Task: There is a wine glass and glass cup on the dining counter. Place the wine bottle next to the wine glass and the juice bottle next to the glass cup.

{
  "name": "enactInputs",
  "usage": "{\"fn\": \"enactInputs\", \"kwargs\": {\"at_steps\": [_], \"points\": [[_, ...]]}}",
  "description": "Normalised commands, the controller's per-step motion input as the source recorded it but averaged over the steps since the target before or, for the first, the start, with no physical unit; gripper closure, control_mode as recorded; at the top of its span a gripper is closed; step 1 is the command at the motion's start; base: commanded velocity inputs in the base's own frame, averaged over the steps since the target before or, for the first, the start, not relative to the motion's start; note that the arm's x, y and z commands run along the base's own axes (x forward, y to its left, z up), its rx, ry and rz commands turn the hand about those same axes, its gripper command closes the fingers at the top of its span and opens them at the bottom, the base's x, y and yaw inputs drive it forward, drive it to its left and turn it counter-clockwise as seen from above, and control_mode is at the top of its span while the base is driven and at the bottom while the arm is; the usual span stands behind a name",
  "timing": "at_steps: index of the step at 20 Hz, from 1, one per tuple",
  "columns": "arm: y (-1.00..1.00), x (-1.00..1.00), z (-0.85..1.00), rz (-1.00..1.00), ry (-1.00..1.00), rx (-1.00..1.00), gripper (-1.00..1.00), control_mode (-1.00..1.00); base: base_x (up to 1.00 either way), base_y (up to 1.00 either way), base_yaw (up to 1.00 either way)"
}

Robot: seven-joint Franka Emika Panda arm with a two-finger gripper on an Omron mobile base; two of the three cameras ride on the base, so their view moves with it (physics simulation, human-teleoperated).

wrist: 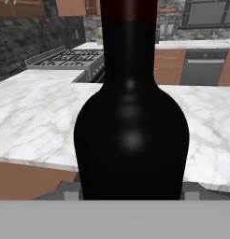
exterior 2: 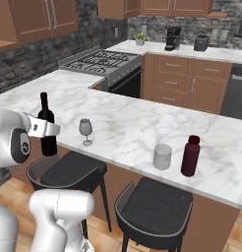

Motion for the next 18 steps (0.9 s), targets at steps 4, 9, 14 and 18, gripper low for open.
{"fn": "enactInputs", "kwargs": {"at_steps": [4, 9, 14, 18], "points": [[-0.14, 0.33, 0.18, 0.21, -0.01, 0.02, 1.00, -1.00, 0.00, 0.00, 0.00], [-0.31, 0.25, 0.08, 0.18, 0.00, 0.00, 1.00, -1.00, 0.00, 0.00, 0.00], [-0.39, 0.05, 0.00, 0.14, -0.03, -0.01, 1.00, -1.00, 0.00, 0.00, 0.00], [-0.44, -0.01, 0.00, 0.10, -0.15, 0.00, 1.00, -1.00, 0.00, 0.00, 0.00]]}}
